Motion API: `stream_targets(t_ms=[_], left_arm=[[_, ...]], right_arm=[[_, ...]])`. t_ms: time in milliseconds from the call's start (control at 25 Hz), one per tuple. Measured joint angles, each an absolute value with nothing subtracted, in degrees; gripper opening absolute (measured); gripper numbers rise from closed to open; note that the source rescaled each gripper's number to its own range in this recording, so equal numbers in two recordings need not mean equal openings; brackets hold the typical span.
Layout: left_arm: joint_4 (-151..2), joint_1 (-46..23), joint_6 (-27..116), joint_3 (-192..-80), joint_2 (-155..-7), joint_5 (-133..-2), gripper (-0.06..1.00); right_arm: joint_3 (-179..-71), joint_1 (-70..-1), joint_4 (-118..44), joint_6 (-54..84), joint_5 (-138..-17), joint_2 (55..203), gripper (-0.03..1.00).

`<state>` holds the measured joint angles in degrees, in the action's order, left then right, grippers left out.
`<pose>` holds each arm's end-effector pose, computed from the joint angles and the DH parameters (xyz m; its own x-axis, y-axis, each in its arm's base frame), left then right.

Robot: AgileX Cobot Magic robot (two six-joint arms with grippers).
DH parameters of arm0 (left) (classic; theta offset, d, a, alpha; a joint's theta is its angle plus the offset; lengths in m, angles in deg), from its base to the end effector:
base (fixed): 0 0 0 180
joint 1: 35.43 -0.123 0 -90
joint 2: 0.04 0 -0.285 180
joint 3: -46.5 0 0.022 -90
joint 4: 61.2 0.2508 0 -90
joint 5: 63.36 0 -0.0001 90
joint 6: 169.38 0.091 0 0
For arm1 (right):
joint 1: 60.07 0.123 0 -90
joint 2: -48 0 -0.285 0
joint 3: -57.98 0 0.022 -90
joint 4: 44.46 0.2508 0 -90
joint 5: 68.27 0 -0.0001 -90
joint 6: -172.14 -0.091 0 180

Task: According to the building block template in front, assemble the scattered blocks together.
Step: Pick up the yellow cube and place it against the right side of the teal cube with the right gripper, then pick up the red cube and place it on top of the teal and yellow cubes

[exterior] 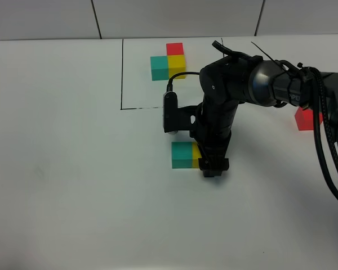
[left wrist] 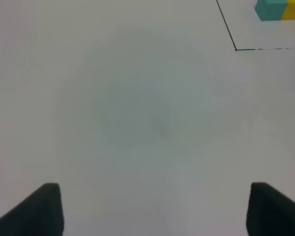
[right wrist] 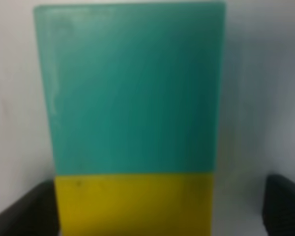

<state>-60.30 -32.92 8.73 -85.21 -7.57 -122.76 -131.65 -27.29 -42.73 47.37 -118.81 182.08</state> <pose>-0.0051 0.0015 0.2806 -0.4263 -0.0063 -0.9046 0.0209 0.9996 -0.0168 0.3565 0.2321 0.1134 -0.0507 -0.9962 -0.0701 -0.9968 0.0548 -0.0573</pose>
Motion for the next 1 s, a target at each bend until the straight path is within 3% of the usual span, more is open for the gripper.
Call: stream_targets(t_ms=[120,240,520,840,1000], left_arm=[[-60.3,-32.9,8.7,-85.2,-7.6,-122.8,0.80],[-60.3,-32.9,8.7,-85.2,-7.6,-122.8,0.80],[-60.3,-32.9,8.7,-85.2,-7.6,-122.8,0.80],[-60.3,-32.9,8.7,-85.2,-7.6,-122.8,0.80],[-60.3,-32.9,8.7,-85.2,-7.6,-122.8,0.80]], right_arm=[[-131.7,-27.3,-44.5,44.5,-120.2,181.5,0.94],[-131.6,-27.5,-45.5,41.8,-122.1,179.4,0.99],[-131.6,-31.8,-51.2,23.6,-119.9,172.7,1.00],[-129.7,-46.8,-52.6,-7.9,-116.6,170.5,1.00],[-127.9,-53.0,-52.8,-10.5,-116.5,170.5,1.00]])
